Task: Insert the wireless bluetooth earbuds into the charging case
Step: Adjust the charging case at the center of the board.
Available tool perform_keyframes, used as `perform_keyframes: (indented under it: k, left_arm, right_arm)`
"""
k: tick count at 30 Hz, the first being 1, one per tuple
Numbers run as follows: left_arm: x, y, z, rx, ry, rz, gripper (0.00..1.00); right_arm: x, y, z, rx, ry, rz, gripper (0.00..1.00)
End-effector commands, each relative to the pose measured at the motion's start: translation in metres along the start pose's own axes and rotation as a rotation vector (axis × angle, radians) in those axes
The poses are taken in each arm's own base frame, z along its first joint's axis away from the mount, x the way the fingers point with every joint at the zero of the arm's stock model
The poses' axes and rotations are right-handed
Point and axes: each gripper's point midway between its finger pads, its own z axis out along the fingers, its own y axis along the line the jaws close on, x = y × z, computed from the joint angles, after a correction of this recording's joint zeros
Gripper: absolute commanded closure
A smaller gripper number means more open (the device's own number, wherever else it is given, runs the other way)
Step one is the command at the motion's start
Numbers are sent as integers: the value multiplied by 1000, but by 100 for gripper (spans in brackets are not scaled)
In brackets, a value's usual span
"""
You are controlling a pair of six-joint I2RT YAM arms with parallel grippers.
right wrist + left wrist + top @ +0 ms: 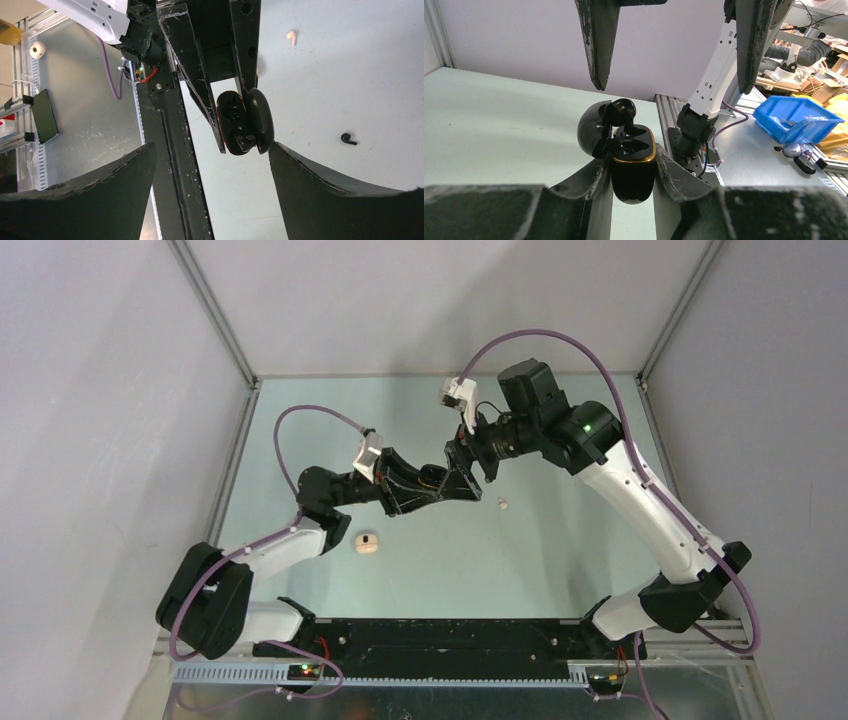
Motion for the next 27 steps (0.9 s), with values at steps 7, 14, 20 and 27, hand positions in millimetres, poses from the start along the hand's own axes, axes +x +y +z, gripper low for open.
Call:
perform_keyframes:
  k: [7, 14, 20, 27]
  left_arm:
    - [-25, -10, 7, 42, -38, 93, 98]
    - [-24, -10, 7, 44, -36, 91, 98]
    - [-24, -9, 7, 43, -36, 89, 99]
    - [-24, -9, 7, 43, -34, 89, 99]
  right_arm:
    - [2, 11, -1, -42, 0, 20, 14]
    - [1, 17, -2, -46, -2, 7, 15]
    - [0, 23, -5, -49, -9, -12, 15]
    - [3, 24, -3, -46, 2, -18, 16]
